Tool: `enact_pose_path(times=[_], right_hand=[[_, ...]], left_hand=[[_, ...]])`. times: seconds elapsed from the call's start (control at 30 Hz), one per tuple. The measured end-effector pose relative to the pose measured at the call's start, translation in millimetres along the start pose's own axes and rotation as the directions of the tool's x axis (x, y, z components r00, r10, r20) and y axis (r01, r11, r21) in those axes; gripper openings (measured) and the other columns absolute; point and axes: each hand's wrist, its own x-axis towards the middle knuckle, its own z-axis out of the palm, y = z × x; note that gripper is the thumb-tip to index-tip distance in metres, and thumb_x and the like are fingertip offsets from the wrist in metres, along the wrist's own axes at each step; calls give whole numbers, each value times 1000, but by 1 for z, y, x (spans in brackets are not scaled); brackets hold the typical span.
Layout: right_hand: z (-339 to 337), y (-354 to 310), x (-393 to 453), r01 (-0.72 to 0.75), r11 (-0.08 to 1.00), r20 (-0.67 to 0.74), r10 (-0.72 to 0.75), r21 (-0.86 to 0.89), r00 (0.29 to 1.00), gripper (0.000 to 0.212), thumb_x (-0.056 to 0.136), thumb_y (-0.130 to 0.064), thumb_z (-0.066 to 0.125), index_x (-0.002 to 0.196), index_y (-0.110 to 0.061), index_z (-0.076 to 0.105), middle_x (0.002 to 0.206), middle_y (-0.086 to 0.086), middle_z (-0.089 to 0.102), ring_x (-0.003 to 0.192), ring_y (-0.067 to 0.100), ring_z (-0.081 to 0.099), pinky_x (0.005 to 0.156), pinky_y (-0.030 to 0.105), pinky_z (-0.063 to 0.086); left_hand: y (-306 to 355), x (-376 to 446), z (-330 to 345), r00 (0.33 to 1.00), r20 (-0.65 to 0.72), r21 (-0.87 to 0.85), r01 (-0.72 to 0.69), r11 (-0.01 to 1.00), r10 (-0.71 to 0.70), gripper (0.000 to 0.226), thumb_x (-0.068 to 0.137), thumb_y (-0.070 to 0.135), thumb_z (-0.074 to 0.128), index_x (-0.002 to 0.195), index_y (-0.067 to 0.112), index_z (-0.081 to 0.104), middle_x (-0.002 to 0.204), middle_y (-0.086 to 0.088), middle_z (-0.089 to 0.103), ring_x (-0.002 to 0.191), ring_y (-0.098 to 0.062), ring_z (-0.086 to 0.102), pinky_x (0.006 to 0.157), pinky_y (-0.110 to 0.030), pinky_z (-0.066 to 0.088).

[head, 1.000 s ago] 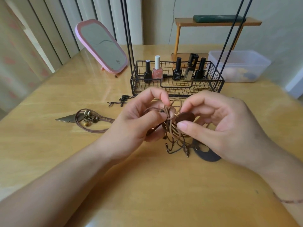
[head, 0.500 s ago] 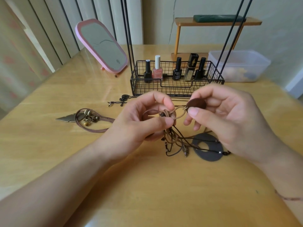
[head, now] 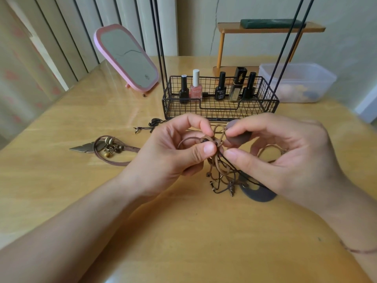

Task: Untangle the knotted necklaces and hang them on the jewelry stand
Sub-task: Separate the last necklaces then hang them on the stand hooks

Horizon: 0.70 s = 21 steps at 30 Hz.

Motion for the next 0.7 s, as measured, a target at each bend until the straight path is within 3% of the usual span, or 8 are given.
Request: enact_pose_path(times=[0.13,0.23,0.37,0.53,0.7], right_hand=[[-2,1,1,53,996,25,-51,-77,998,27,78,-15,81,100,-24,67,94,-6,73,84,3,68,58,33,53],[-2,2,1,51,997,49,-48,-63,998,26,79,-17,81,101,-23,68,98,-9,73,87,7,69,58,34,53],[-3,4,1,58,996,55,-54,-70,997,24,82,-17,79,102,-24,69,96,-5,74,86,9,69,57,36,53],[-3,5,1,58,995,58,-53,-84,997,16,83,-12,77,98,-17,73,92,-3,74,84,10,69,58,34,52],[0,3,-1,-85,995,-12,86,45,996,33,81,-12,77,110,-22,64,86,-8,71,85,16,70,59,35,56]], left_hand=[[0,-1,2,1000,-19,79,-14,997,16,15,75,18,70,86,17,61,65,-1,58,48,-10,39,44,-17,37],[0,-1,1,999,19,148,-29,989,26,18,79,16,72,91,15,59,66,-2,55,49,-13,38,45,-19,36],[0,-1,4,1000,-8,188,-22,982,24,26,80,1,70,97,11,53,72,3,67,51,-6,48,48,-16,38],[0,-1,4,1000,-26,216,-9,976,16,43,75,13,74,112,18,52,74,2,70,49,-12,43,44,-22,32],[-3,-2,5,996,-40,316,-66,947,83,23,82,11,69,103,14,62,69,7,62,50,2,48,52,-9,40]])
